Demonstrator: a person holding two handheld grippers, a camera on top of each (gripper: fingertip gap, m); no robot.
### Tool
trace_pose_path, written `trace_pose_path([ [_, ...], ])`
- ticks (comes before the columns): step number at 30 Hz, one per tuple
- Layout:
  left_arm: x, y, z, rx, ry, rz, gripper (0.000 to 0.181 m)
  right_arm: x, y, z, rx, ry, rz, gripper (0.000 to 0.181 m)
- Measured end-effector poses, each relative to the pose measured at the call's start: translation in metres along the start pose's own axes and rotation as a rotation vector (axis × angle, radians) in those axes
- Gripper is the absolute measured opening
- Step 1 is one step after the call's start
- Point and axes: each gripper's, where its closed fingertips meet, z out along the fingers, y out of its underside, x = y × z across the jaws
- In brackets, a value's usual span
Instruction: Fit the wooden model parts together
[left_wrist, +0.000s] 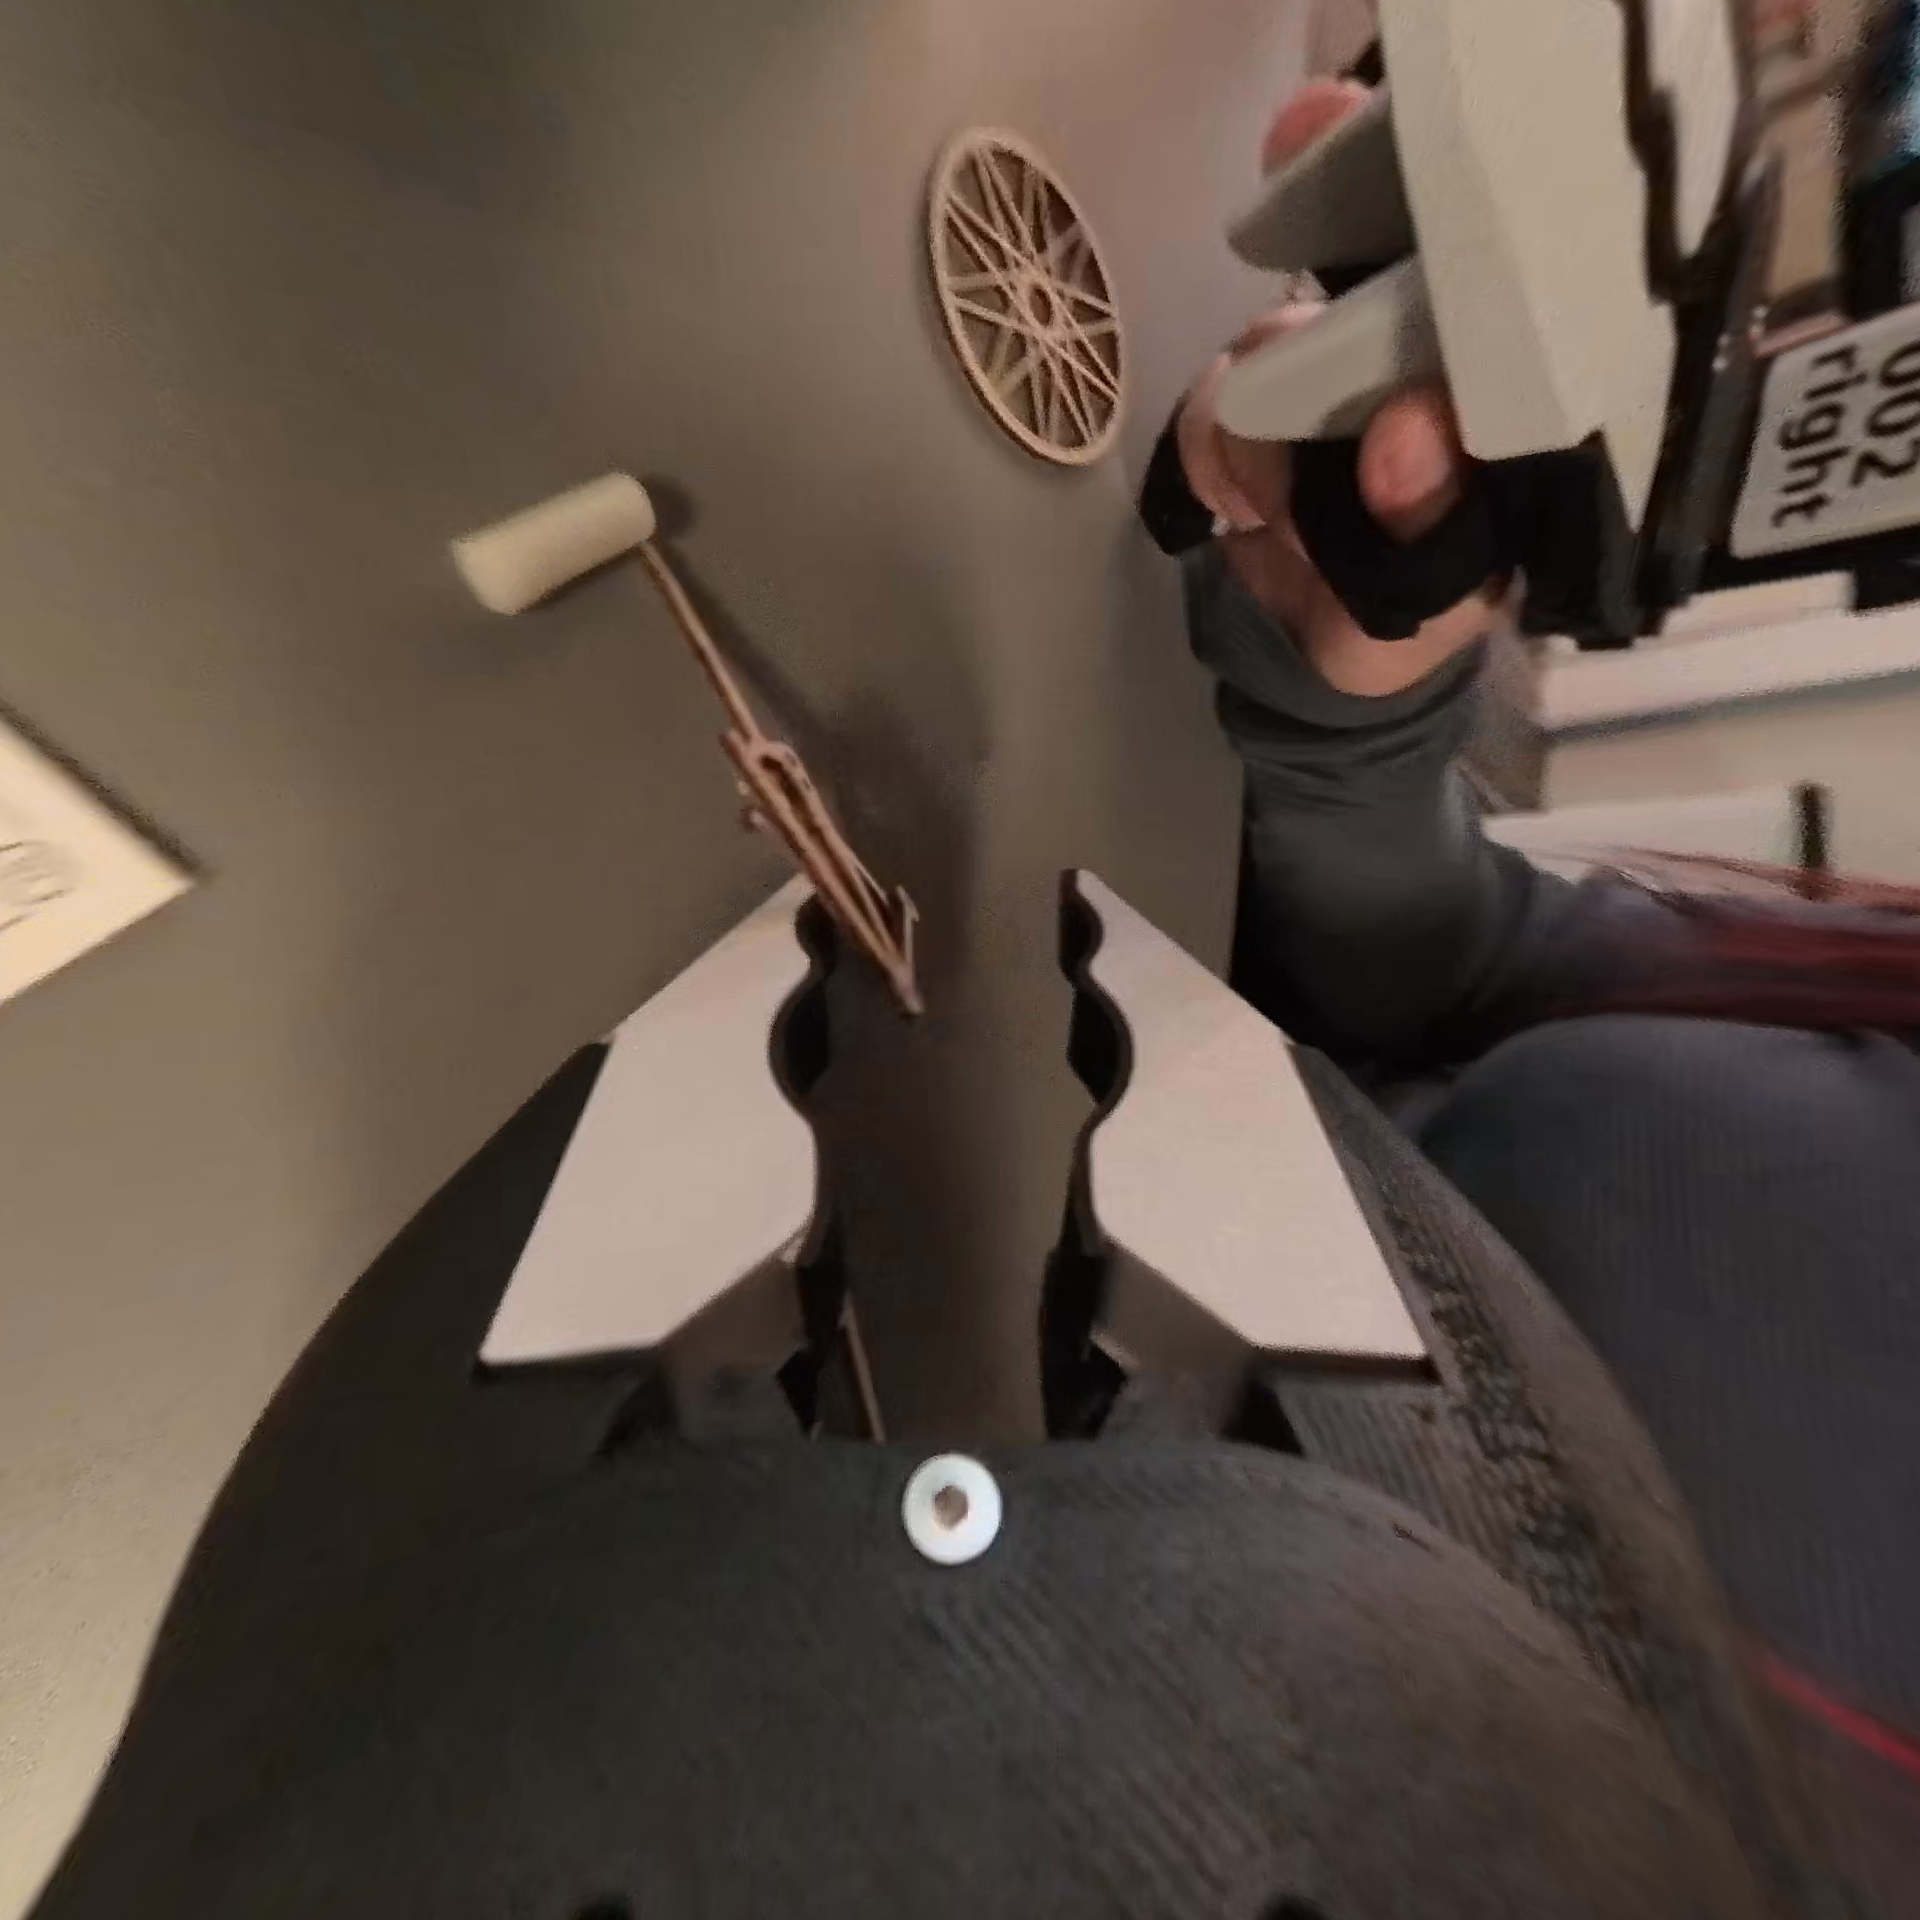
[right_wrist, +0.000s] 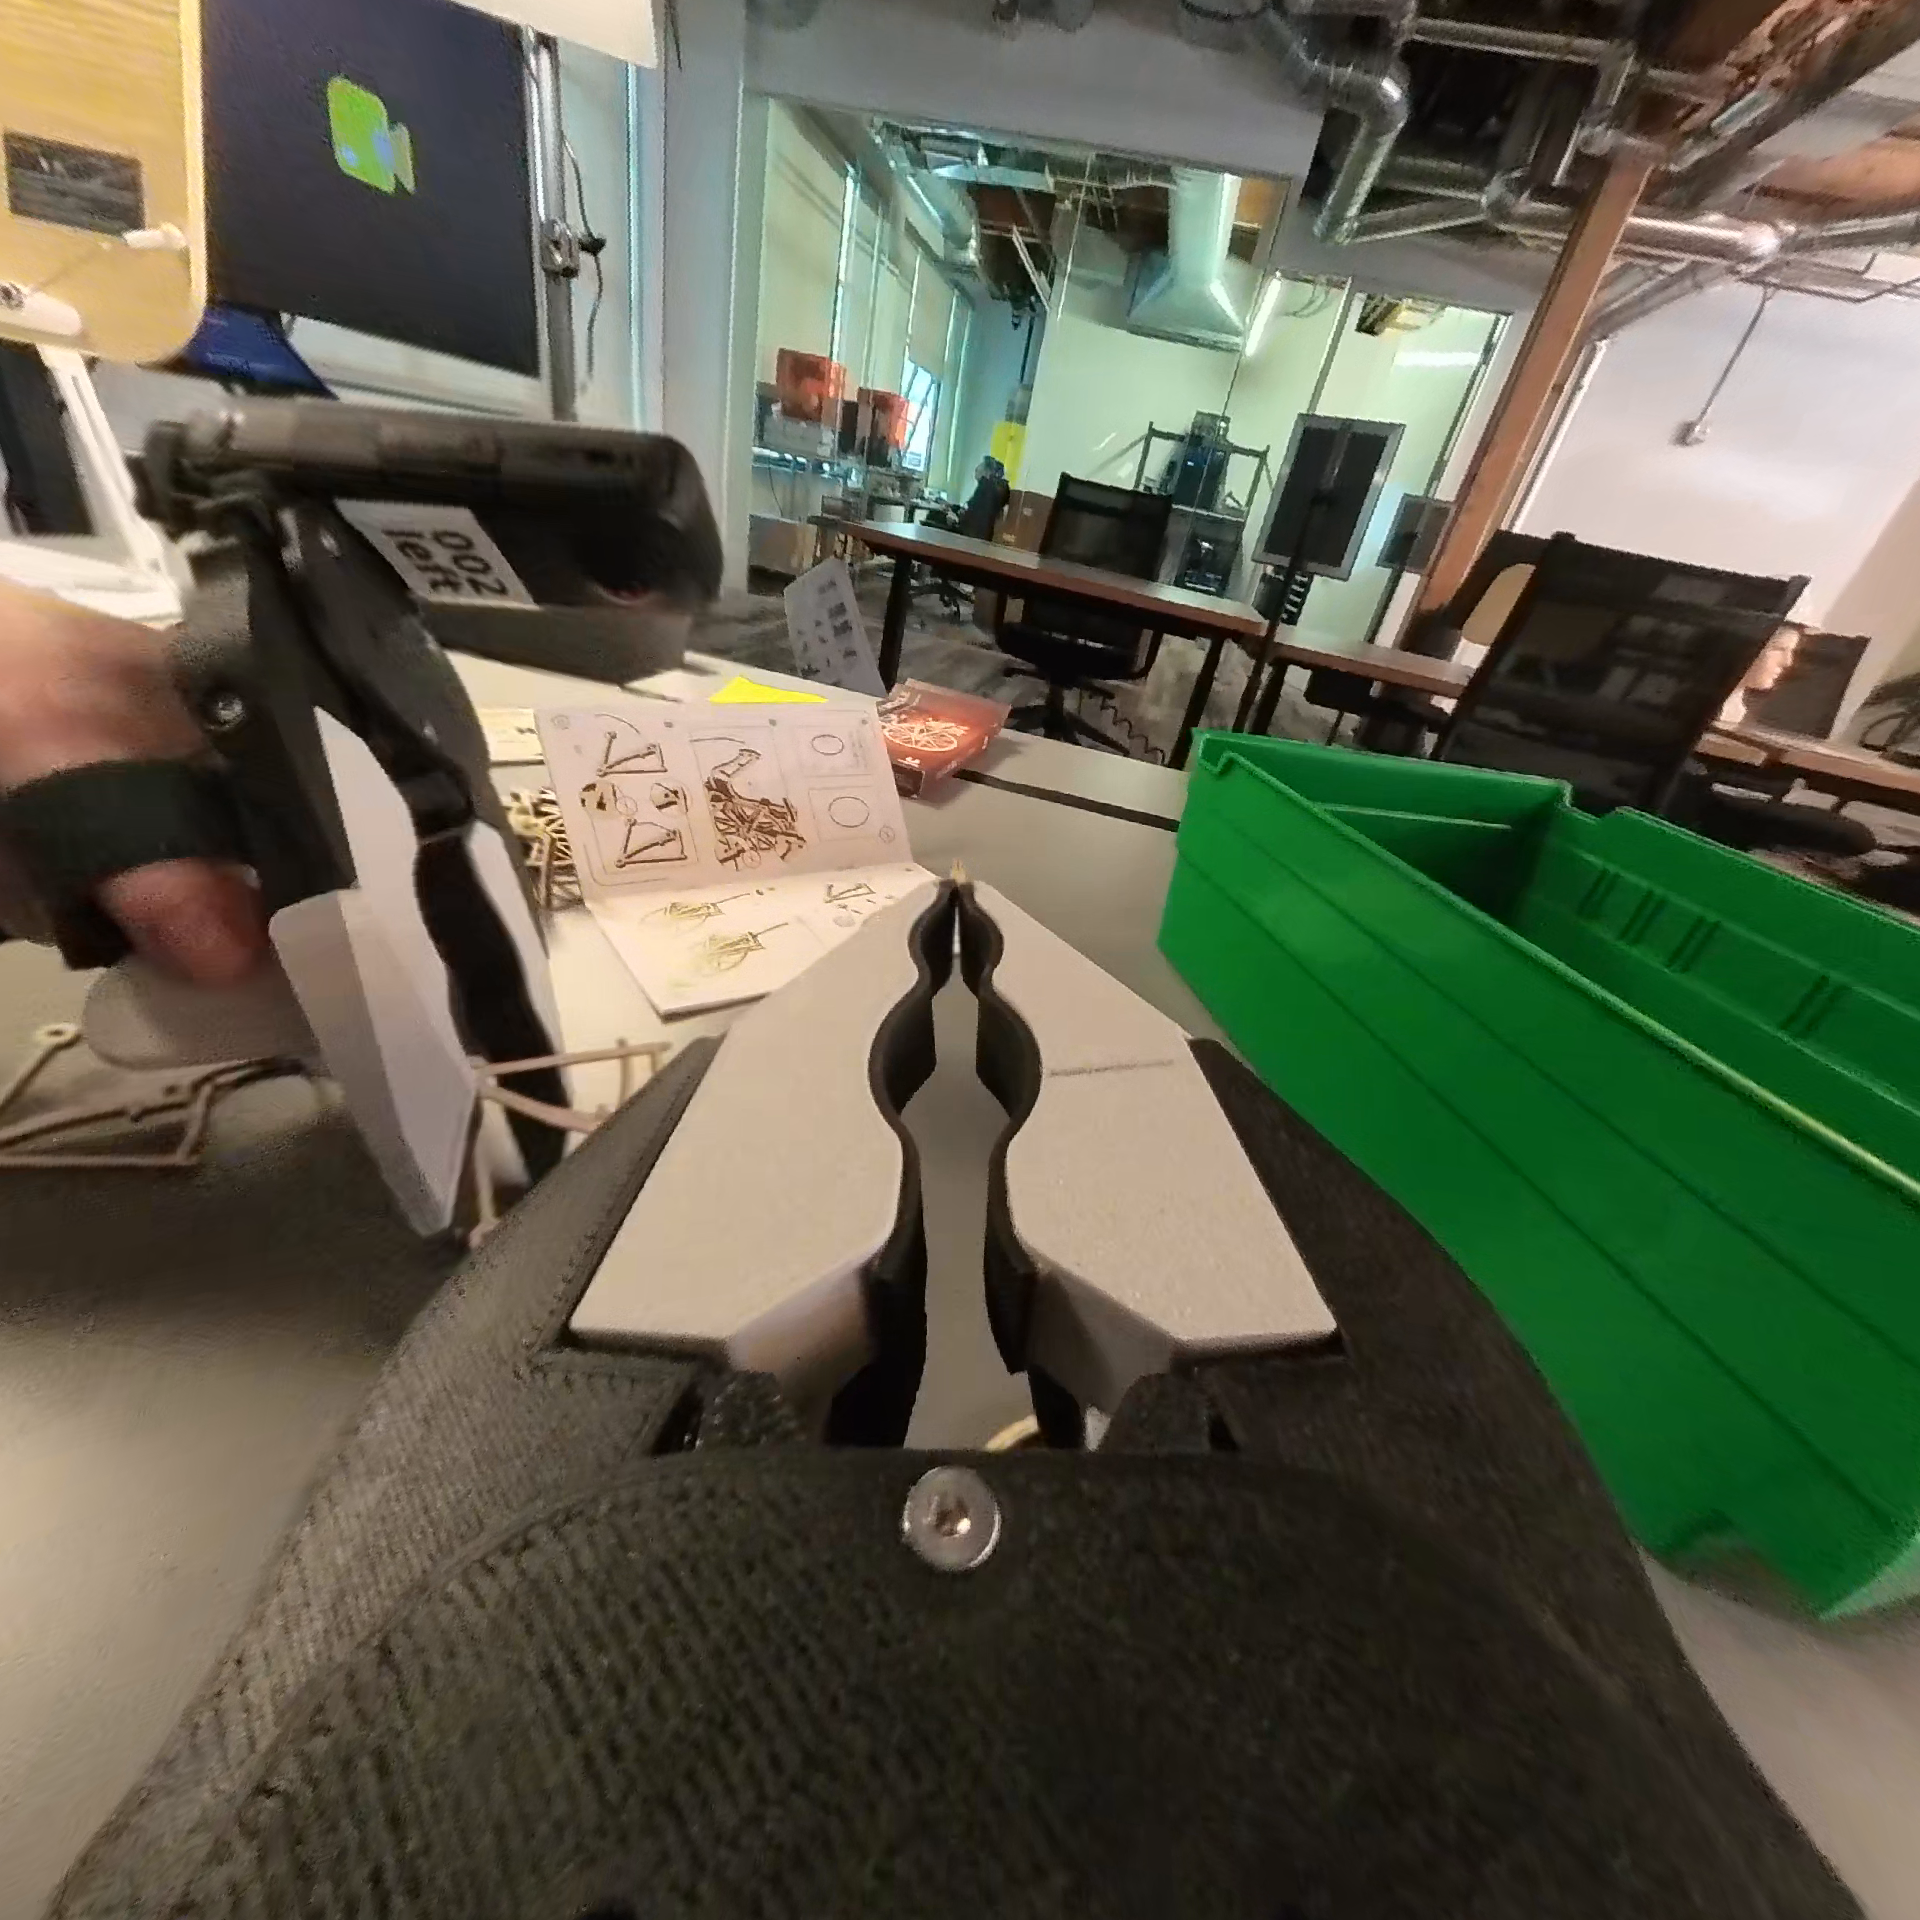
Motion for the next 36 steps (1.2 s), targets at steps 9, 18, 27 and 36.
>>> trace_pose_path([
  [9, -0.007, -0.012, -0.012, 0.227, -0.151, 0.052, 0.002, 0.002, -0.006, -0.005, 0.057, -0.021, 0.056, 0.0],
  [18, -0.019, -0.025, -0.045, 0.157, -1.119, 0.775, 0.001, 0.011, -0.013, -0.012, 0.116, -0.01, 0.1, 0.0],
  [27, -0.004, 0.007, -0.011, -0.056, -1.212, 0.729, 0.059, 0.021, -0.018, -0.02, 0.172, -0.033, 0.171, 0.0],
  [36, 0.008, -0.001, -0.058, 0.472, -0.719, 0.392, 0.047, 0.01, -0.02, -0.016, 0.188, -0.148, 0.178, 0.0],
])
